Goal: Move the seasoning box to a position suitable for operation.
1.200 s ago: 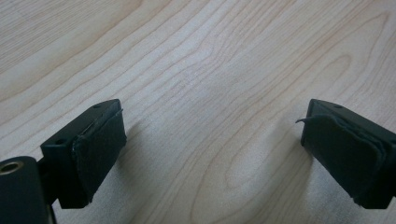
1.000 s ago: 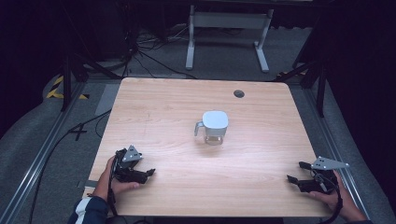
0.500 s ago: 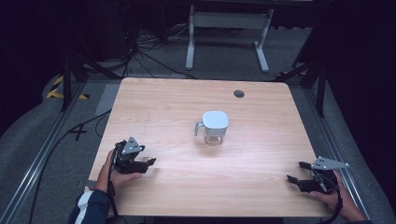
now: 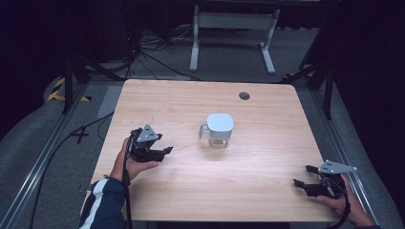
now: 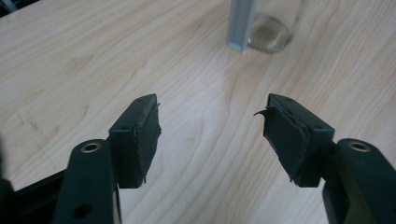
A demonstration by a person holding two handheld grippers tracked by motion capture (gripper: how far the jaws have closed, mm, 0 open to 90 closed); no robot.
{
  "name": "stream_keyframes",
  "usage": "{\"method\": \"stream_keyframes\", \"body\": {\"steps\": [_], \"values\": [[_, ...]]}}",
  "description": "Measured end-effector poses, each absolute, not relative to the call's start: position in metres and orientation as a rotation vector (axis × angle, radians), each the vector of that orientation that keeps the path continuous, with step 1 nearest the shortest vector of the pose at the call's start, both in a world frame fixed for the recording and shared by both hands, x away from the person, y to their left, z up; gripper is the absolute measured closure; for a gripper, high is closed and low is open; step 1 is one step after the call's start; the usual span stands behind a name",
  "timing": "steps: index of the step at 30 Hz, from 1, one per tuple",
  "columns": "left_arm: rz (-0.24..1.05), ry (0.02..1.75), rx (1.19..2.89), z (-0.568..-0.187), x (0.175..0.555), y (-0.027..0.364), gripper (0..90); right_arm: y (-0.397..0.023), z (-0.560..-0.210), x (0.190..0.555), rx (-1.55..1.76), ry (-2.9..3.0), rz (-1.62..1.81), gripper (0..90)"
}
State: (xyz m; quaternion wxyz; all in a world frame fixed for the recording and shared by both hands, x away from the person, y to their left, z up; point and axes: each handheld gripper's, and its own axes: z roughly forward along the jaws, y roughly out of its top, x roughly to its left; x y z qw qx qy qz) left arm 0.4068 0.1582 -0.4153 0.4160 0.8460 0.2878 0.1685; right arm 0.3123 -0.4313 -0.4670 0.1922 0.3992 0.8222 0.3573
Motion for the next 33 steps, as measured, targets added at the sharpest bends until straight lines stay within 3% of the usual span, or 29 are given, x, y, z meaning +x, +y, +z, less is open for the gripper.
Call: {"method": "stream_keyframes", "body": {"steps": [14, 25, 26, 27, 30, 33], "values": [[0.405, 0.572, 2.056, -0.379, 0.444, 0.092, 78.1, -0.431, -0.467, 0.312, 1.119, 2.307, 1.001, 18.7], [0.364, 0.494, 2.015, -0.367, 0.459, 0.059, 88.0, -0.43, -0.466, 0.313, 1.126, 2.305, 0.997, 19.1], [0.361, 0.49, 2.022, -0.368, 0.46, 0.057, 89.3, -0.43, -0.466, 0.314, 1.135, 2.304, 0.99, 21.2], [0.355, 0.495, 2.023, -0.37, 0.464, 0.054, 89.7, -0.428, -0.463, 0.316, 1.151, 2.291, 0.968, 35.5], [0.343, 0.495, 2.026, -0.373, 0.466, 0.051, 89.8, -0.425, -0.459, 0.317, 1.134, 2.278, 0.956, 37.6], [0.331, 0.504, 2.027, -0.379, 0.47, 0.048, 89.8, -0.415, -0.447, 0.324, 1.088, 2.261, 0.985, 47.0]]}}
